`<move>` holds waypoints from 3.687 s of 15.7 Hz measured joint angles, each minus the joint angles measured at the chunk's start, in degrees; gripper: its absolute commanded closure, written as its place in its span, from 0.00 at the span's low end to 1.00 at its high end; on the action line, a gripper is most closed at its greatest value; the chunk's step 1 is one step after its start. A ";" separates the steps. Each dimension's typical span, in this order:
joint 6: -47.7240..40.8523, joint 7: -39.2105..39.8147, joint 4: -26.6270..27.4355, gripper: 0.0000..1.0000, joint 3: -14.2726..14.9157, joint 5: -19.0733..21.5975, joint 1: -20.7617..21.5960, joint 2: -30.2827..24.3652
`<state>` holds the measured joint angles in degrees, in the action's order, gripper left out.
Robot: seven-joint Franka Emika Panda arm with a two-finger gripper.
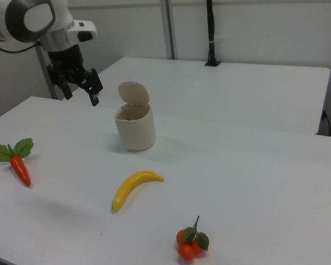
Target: Close garbage bin
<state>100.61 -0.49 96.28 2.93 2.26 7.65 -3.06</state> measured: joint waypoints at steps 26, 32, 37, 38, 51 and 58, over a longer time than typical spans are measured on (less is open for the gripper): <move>0.05 5.74 0.08 0.99 0.08 4.37 -0.02 0.41; 4.23 5.76 0.17 1.00 0.10 4.59 -0.05 1.54; 12.78 5.75 0.17 1.00 -0.02 4.69 0.27 2.58; 14.42 5.69 0.17 1.00 -0.04 4.71 0.44 2.97; 31.90 -4.97 -4.72 1.00 -0.11 5.05 1.03 13.31; 33.09 -16.43 -16.64 1.00 -0.11 5.05 0.95 23.26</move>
<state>133.70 -16.92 79.63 2.82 7.31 8.60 20.20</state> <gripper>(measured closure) 0.991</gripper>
